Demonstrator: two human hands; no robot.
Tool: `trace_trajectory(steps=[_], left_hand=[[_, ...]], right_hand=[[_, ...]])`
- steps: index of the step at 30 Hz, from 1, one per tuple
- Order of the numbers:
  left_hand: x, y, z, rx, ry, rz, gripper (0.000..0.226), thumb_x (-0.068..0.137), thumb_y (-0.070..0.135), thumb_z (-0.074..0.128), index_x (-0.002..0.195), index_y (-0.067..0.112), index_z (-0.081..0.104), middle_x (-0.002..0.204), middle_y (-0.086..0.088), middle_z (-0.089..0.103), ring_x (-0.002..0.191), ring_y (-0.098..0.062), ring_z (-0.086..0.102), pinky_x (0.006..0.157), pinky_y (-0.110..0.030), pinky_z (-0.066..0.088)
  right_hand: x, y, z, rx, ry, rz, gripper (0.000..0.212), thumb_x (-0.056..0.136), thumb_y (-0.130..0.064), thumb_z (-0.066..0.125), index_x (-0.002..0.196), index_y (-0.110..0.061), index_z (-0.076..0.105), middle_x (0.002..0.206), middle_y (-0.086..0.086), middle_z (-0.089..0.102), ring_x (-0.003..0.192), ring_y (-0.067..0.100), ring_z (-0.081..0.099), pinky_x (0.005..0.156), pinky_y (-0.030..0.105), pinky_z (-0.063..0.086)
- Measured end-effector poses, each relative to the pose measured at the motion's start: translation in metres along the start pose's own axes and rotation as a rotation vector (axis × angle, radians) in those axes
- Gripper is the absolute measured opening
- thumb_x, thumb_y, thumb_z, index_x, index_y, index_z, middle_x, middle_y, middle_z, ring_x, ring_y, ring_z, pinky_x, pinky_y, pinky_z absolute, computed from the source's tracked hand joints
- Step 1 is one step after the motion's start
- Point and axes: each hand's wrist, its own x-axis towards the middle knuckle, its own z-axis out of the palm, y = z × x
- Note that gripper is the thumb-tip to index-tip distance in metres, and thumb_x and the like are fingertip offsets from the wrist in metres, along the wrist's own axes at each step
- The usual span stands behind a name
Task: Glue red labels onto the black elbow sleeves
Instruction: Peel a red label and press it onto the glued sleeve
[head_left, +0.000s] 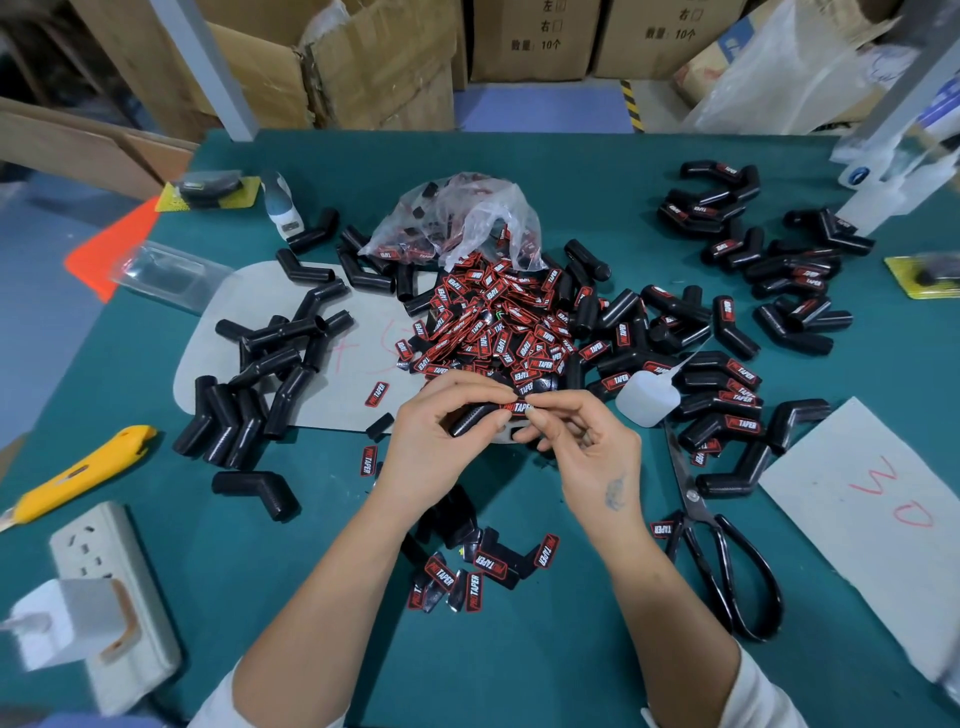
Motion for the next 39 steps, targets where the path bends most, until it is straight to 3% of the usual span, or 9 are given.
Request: trace_trajectory(steps=[22, 30, 39], left_hand=[[-0.0007, -0.0011, 0.0000, 0.008, -0.005, -0.021, 0.029, 0.089, 0.002, 0.081, 0.101, 0.028, 0.080, 0.107, 0.008, 0.075, 0.108, -0.015, 0.070, 0.099, -0.021, 0.049], [-0.0013, 0.0008, 0.0001, 0.032, -0.015, -0.009, 0.023, 0.089, -0.001, 0.080, 0.103, 0.018, 0.079, 0.108, 0.001, 0.072, 0.108, -0.014, 0.069, 0.100, -0.021, 0.048], [-0.0037, 0.0042, 0.0047, 0.055, 0.038, -0.016, 0.015, 0.086, -0.001, 0.083, 0.097, 0.009, 0.083, 0.103, -0.001, 0.071, 0.102, -0.012, 0.068, 0.096, -0.021, 0.049]], right_hand=[[-0.0022, -0.0018, 0.0016, 0.022, 0.024, 0.011, 0.025, 0.099, -0.006, 0.070, 0.101, -0.031, 0.076, 0.084, 0.003, 0.078, 0.081, 0.019, 0.077, 0.074, 0.022, 0.057], [-0.0023, -0.0047, 0.0035, 0.041, 0.026, 0.024, 0.028, 0.098, -0.005, 0.071, 0.101, -0.033, 0.077, 0.083, 0.003, 0.079, 0.082, 0.018, 0.078, 0.077, 0.023, 0.058], [-0.0049, -0.0058, 0.0045, 0.033, 0.010, 0.018, 0.021, 0.098, -0.003, 0.070, 0.104, -0.022, 0.077, 0.084, 0.002, 0.079, 0.082, 0.018, 0.078, 0.076, 0.022, 0.058]])
